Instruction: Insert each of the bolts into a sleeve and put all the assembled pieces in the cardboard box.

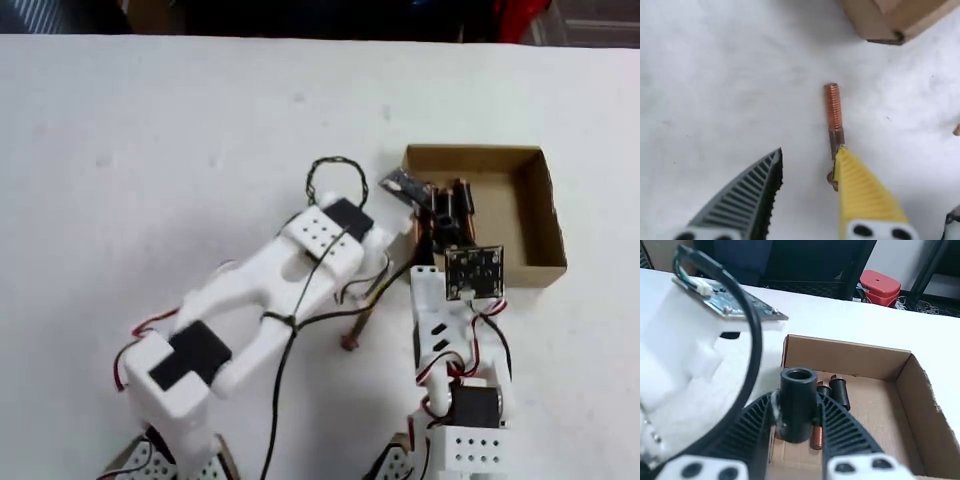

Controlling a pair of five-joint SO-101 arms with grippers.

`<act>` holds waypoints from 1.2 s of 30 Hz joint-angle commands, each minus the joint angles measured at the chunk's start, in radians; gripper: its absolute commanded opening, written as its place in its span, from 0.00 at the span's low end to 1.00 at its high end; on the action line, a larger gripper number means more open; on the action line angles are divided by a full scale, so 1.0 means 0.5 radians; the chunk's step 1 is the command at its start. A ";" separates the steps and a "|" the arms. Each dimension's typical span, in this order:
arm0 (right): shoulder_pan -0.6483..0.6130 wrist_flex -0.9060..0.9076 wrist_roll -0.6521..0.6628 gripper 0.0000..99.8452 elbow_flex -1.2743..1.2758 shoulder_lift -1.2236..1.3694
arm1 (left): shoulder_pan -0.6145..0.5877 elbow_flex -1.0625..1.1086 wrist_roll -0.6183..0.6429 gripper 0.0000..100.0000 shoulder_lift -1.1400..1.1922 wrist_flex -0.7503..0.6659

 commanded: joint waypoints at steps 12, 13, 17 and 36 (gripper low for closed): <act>0.014 -0.038 -0.006 0.02 -0.025 -0.026 | 0.094 0.374 0.153 0.20 -0.143 -0.417; 0.014 -0.038 -0.006 0.02 -0.025 -0.026 | 0.097 0.384 0.153 0.20 -0.143 -0.427; 0.014 -0.038 -0.006 0.02 -0.025 -0.026 | 0.100 0.399 0.163 0.20 -0.143 -0.414; 0.014 -0.038 -0.006 0.02 -0.025 -0.026 | 0.094 0.206 0.157 0.20 0.311 -0.261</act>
